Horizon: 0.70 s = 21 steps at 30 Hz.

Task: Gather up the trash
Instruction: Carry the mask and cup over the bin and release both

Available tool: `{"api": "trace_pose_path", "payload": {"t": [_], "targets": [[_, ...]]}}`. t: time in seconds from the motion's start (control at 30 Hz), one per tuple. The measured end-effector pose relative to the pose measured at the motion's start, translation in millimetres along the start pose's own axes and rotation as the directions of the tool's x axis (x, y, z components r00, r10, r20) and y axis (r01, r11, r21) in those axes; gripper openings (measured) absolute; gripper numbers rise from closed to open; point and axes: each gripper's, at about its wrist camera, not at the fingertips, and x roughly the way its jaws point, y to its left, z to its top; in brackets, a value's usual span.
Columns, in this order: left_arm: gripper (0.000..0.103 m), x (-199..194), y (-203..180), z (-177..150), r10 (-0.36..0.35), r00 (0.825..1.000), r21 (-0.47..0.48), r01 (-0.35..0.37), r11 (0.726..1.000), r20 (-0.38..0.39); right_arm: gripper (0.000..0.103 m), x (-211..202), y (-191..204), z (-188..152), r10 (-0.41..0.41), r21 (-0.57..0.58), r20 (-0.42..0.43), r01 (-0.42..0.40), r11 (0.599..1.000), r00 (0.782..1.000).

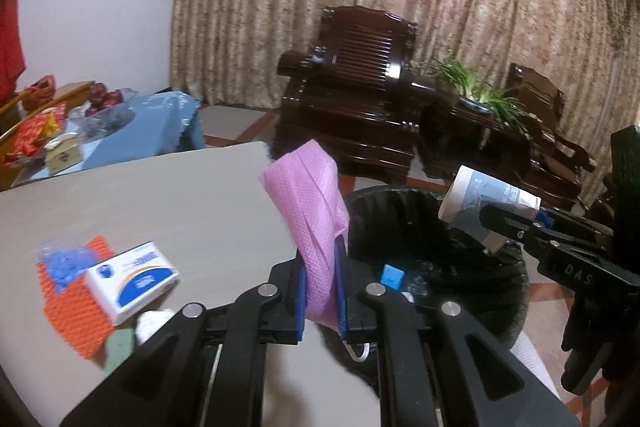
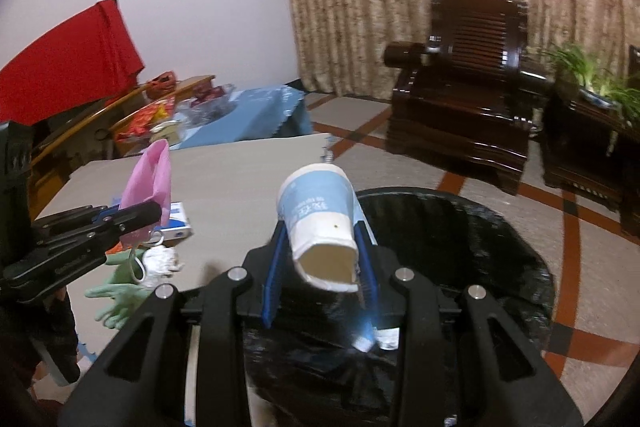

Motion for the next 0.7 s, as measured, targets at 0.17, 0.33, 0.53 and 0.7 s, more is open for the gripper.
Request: {"api": "trace_pose_path", "payload": {"t": [0.17, 0.33, 0.53, 0.7], "targets": [[0.012, 17.8, -21.8, 5.1, -0.038, 0.999, 0.028, 0.039, 0.999, -0.009, 0.032, -1.4, -21.9, -5.5, -0.052, 0.013, 0.000, 0.052, 0.999, 0.999], [0.012, 33.1, -40.3, 6.4, -0.070, 0.997, 0.053, 0.071, 0.996, -0.023, 0.032, -0.7, -42.5, -14.0, -0.091, 0.039, -0.012, 0.092, 0.995, 0.996], [0.012, 54.4, -59.6, 6.5, -0.100, 0.994, 0.080, 0.104, 0.991, -0.045, 0.033, 3.2, -55.8, -21.0, -0.124, 0.057, -0.029, 0.125, 0.990, 0.992], [0.012, 74.7, -72.9, 6.4, -0.121, 0.990, 0.100, 0.128, 0.987, -0.074, 0.033, 10.7, -70.2, -27.1, -0.154, 0.066, -0.051, 0.158, 0.985, 0.987]]}}
